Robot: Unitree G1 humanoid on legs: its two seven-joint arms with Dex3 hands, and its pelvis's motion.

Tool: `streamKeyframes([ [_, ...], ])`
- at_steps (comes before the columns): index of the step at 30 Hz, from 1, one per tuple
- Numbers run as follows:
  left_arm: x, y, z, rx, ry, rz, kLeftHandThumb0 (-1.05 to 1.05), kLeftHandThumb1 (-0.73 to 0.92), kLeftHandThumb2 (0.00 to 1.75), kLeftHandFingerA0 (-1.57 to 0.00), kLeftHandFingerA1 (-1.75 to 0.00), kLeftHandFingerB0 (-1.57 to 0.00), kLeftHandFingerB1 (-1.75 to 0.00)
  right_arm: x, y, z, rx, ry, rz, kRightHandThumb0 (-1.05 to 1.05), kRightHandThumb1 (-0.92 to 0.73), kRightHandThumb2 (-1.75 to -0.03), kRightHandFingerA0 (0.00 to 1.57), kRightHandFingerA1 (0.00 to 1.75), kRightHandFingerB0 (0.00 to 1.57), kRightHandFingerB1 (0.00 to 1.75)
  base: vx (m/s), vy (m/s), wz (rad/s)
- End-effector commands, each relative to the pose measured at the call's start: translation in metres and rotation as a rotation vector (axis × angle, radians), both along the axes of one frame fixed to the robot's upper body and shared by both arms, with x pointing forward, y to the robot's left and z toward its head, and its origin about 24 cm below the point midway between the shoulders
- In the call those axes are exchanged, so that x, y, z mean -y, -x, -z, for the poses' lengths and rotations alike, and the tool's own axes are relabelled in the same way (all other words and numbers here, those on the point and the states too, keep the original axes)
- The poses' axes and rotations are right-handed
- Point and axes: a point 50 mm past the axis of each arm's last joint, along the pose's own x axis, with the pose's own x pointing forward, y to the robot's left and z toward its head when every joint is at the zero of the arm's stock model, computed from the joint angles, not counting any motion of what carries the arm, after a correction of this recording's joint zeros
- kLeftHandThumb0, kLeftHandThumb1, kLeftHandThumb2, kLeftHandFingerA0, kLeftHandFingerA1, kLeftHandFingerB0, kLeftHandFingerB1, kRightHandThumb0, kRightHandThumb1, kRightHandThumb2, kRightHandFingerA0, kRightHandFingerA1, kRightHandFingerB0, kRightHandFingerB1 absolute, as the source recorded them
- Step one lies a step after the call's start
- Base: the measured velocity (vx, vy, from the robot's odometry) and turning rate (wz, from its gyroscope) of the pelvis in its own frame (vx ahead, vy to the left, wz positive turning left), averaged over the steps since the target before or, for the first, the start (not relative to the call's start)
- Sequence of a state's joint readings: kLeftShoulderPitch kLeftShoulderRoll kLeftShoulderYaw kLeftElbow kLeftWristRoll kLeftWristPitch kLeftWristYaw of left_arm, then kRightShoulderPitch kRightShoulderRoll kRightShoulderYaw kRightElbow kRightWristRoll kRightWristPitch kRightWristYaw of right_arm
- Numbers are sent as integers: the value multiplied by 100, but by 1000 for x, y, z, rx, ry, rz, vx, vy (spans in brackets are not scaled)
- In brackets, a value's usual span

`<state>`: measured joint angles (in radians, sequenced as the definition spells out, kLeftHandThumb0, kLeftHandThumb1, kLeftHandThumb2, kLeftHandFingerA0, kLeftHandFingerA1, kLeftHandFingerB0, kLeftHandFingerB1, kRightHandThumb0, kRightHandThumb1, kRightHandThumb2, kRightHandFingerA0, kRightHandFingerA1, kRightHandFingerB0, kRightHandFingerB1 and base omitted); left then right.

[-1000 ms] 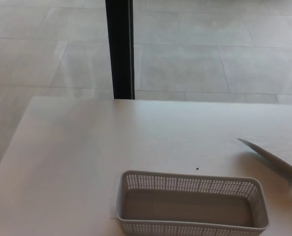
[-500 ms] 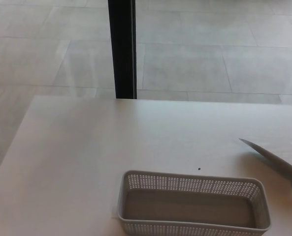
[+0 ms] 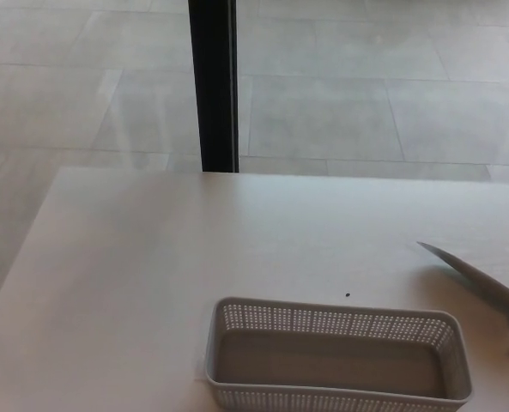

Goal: A garden tool is kept on the righthand side and a container is kept on the lefthand side on a desk infront of the robot. the robot uses its right hand to pick up the garden tool and makes a scooping motion inside the container

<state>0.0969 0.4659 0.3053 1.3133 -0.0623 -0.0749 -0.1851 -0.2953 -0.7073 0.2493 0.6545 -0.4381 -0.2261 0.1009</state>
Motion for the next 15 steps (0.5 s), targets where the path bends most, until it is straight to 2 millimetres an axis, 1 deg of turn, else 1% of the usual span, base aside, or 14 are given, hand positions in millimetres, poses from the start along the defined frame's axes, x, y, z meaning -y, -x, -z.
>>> streamKeyframes([
  [1, -2, -2, -2, 22, -5, -7, -58, 67, 60, -58, -62, -53, -46, 13, 6, 9, -77, 85, 51, -101, -71, -113, 2, 14, 11, 19, 0, 0, 0],
  [2, -2, -2, -2, 19, -7, 5, -58, 68, 60, -58, -62, -52, -45, 15, 7, 11, -84, 96, 67, -97, -69, -112, 2, 18, 10, 22, 0, 0, 0],
  [3, -2, -1, -2, 23, -5, 1, -58, 67, 60, -57, -62, -52, -46, 18, 8, 13, -91, 95, 88, -102, -70, -113, 2, 16, 11, 21, 0, 0, 0],
  [4, -1, -1, -2, 18, -5, 14, -59, 67, 60, -58, -61, -51, -45, 23, 11, 16, -104, 107, 114, -98, -68, -113, 2, 23, 11, 22, 0, 0, 0],
  [5, 0, -2, -1, 15, -7, 15, -59, 67, 60, -58, -61, -51, -45, 26, 12, 16, -111, 115, 125, -98, -68, -113, 2, 23, 11, 22, 0, 0, 0],
  [6, -1, -2, -1, 13, -8, 15, -60, 67, 60, -58, -63, -53, -45, 33, 15, 20, -132, 125, 177, -97, -69, -111, 2, 23, 10, 22, 0, 0, 0],
  [7, -1, -2, -1, 13, -8, 15, -60, 67, 60, -58, -63, -53, -45, 33, 15, 20, -131, 125, 178, -97, -69, -111, 2, 23, 10, 22, 0, 0, 0],
  [8, -1, -2, -1, 15, -8, 8, -59, 67, 60, -59, -62, -53, -45, 36, 16, 21, -132, 128, 191, -101, -71, -112, 1, 24, 4, 20, 0, 0, 0],
  [9, 0, -2, -1, 27, 4, -16, -58, 66, 60, -59, -63, -52, -46, 39, 18, 22, -134, 123, 212, -100, -70, -111, 1, 25, 5, 20, 0, 0, 0],
  [10, -1, -2, -1, 25, 4, -13, -59, 66, 60, -59, -63, -52, -46, 40, 18, 22, -133, 124, 217, -94, -85, -65, 1, 38, 8, 26, 0, 0, 0],
  [11, -1, -1, -1, 20, 2, -2, -59, 67, 61, -59, -60, -51, -45, 42, 20, 23, -131, 128, 232, -93, -67, -107, 4, 31, 11, 25, 0, 0, 0],
  [12, -2, -1, -2, 16, 0, 8, -59, 67, 61, -59, -60, -51, -45, 43, 21, 25, -131, 131, 244, -93, -67, -107, 4, 31, 11, 25, 0, 0, 0],
  [13, -1, -1, -2, 16, 1, 6, -60, 66, 60, -58, -59, -50, -45, 43, 21, 26, -129, 129, 248, -86, -62, -103, 0, 33, 13, 28, 0, 0, 0],
  [15, -1, -2, -1, 15, 0, 0, -58, 66, 60, -62, -61, -53, -45, 41, 22, 28, -119, 111, 253, -82, -58, -98, 0, 34, 11, 32, 0, 0, 0],
])
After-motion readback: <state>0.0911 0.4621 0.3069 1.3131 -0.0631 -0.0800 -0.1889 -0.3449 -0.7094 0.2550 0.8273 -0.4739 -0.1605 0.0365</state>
